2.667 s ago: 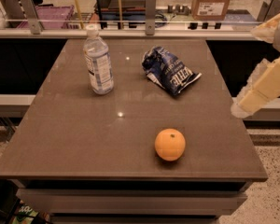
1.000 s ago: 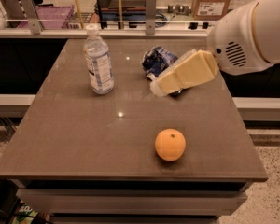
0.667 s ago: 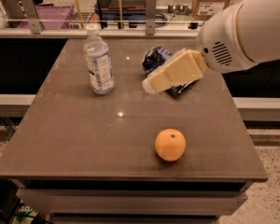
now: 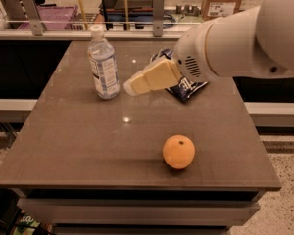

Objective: Knock blue plastic bottle over

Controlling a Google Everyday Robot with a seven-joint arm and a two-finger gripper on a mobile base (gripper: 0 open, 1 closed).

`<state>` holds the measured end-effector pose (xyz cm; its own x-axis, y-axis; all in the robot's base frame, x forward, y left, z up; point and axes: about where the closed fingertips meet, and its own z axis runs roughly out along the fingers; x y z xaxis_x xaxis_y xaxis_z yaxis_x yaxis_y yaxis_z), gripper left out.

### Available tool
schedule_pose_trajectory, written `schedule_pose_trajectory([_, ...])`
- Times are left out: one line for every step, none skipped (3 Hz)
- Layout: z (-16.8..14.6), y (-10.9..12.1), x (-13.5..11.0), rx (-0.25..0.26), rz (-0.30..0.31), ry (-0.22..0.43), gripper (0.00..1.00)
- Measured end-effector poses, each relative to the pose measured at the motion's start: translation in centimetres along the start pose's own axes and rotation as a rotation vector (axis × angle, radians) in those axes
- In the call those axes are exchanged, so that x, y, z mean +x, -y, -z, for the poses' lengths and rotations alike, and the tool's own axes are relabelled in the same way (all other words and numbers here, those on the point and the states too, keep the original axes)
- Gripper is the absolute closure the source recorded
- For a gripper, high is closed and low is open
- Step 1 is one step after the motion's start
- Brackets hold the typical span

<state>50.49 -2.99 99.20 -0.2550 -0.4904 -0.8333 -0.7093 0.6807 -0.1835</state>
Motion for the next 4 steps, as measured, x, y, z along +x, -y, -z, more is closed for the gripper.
schedule_pose_trajectory([-2.0, 0.5, -0.2, 0.018, -0.033, 0.075, 0.0])
schedule_pose_trajectory([-4.0, 1.1, -0.8, 0.017, -0.064, 0.134, 0.0])
schedule_pose_trajectory([-6.3, 2.1, -1.5, -0.001, -0.088, 0.16, 0.0])
schedule_pose_trajectory([-8.9, 2.3, -2.7, -0.038, -0.104, 0.178, 0.0])
